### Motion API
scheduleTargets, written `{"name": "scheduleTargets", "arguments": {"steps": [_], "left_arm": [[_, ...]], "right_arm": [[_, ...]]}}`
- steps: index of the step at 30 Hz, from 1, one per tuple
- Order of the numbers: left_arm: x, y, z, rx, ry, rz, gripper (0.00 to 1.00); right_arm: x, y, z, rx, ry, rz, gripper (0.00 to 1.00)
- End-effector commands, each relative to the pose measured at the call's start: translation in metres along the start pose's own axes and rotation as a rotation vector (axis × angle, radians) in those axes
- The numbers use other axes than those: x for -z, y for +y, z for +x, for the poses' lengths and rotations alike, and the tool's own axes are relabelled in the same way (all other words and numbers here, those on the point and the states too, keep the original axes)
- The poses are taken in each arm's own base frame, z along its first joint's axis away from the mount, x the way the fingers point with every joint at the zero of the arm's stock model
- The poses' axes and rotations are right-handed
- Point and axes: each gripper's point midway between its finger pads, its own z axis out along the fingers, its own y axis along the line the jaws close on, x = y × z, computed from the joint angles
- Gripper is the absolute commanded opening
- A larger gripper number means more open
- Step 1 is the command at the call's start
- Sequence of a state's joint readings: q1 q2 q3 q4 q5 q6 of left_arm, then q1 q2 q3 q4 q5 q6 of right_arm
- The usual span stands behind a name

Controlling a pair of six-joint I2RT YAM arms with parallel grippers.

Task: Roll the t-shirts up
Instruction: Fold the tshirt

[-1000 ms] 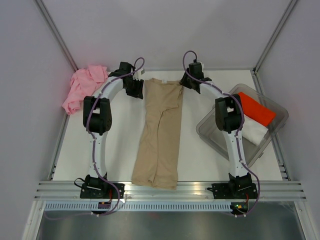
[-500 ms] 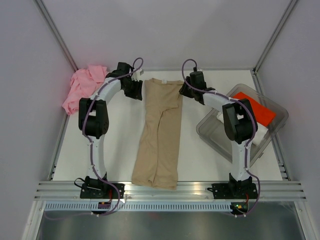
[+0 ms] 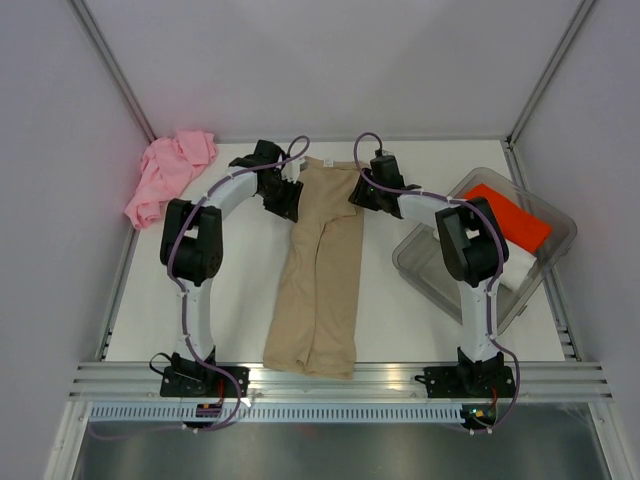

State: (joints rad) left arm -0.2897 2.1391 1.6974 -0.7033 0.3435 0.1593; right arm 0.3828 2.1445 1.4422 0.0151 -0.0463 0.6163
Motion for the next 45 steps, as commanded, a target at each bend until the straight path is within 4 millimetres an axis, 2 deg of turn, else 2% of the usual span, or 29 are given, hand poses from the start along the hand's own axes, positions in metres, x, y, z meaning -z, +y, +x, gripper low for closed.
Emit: {"name": "scheduleTargets", "arguments": {"steps": [1,7,10,13,14,16,22,24,26,29,31,33,34,35,37,39,40,41,43,44,45], "left_arm": [[0.017,-0.001,-0.017,-0.047,-0.064,-0.007,0.45],[0.013,-0.007,-0.013,-0.036,-0.057,0.019,0.46],[0.014,-0.007,-0.014,-0.04,-0.058,0.02,0.46],[0.017,-0.006,-0.018,-0.051,-0.069,0.01,0.46],[0.018,-0.006,-0.02,-0.054,-0.074,0.011,0.46],[0.021,-0.007,-0.024,-0.059,-0.085,0.007,0.46],[0.026,-0.006,-0.026,-0.069,-0.095,0.001,0.46],[0.027,-0.007,-0.026,-0.072,-0.096,0.001,0.46],[0.028,-0.005,-0.028,-0.08,-0.102,-0.004,0.46],[0.03,-0.004,-0.031,-0.087,-0.108,-0.012,0.46],[0.032,-0.006,-0.031,-0.09,-0.111,-0.003,0.46],[0.036,-0.009,-0.032,-0.101,-0.12,0.005,0.46],[0.037,-0.013,-0.03,-0.116,-0.12,0.028,0.46],[0.039,-0.016,-0.03,-0.125,-0.123,0.039,0.46],[0.049,-0.027,-0.03,-0.169,-0.138,0.08,0.46],[0.059,-0.037,-0.024,-0.209,-0.131,0.114,0.46],[0.074,-0.048,-0.025,-0.284,-0.154,0.134,0.46],[0.08,-0.053,-0.019,-0.322,-0.144,0.143,0.46],[0.103,-0.069,0.0,-0.459,-0.125,0.152,0.46],[0.109,-0.074,0.009,-0.509,-0.117,0.151,0.46],[0.115,-0.079,0.025,-0.555,-0.086,0.153,0.47]], "right_arm": [[-0.002,0.001,0.007,-0.004,0.005,-0.006,0.43],[-0.002,0.012,0.022,0.025,0.038,-0.031,0.41],[0.002,0.012,0.022,0.018,0.032,-0.032,0.36],[0.006,0.012,0.02,0.025,0.029,-0.028,0.15],[0.007,0.014,0.019,0.025,0.029,-0.03,0.05],[0.01,0.016,0.017,0.028,0.027,-0.039,0.0],[0.035,0.022,0.007,0.029,0.0,-0.054,0.0],[0.043,0.022,0.011,0.031,0.012,-0.06,0.0],[0.043,0.017,0.025,0.026,0.04,-0.062,0.0],[0.042,0.011,0.035,0.015,0.049,-0.053,0.0],[0.041,0.009,0.035,0.009,0.041,-0.049,0.01],[0.039,0.01,0.035,0.012,0.04,-0.051,0.09],[0.038,0.01,0.035,0.019,0.045,-0.048,0.22],[0.036,0.011,0.031,0.027,0.043,-0.042,0.28],[0.037,0.009,0.028,0.052,0.046,-0.021,0.32],[0.054,0.007,0.026,0.08,0.054,-0.007,0.32],[0.064,0.009,0.023,0.1,0.044,-0.018,0.32],[0.089,0.014,0.013,0.13,0.002,-0.029,0.33],[0.121,0.017,0.019,0.281,-0.011,-0.002,0.35],[0.15,0.019,0.013,0.34,-0.067,0.02,0.36],[0.166,0.031,0.031,0.461,-0.048,-0.002,0.37]]}}
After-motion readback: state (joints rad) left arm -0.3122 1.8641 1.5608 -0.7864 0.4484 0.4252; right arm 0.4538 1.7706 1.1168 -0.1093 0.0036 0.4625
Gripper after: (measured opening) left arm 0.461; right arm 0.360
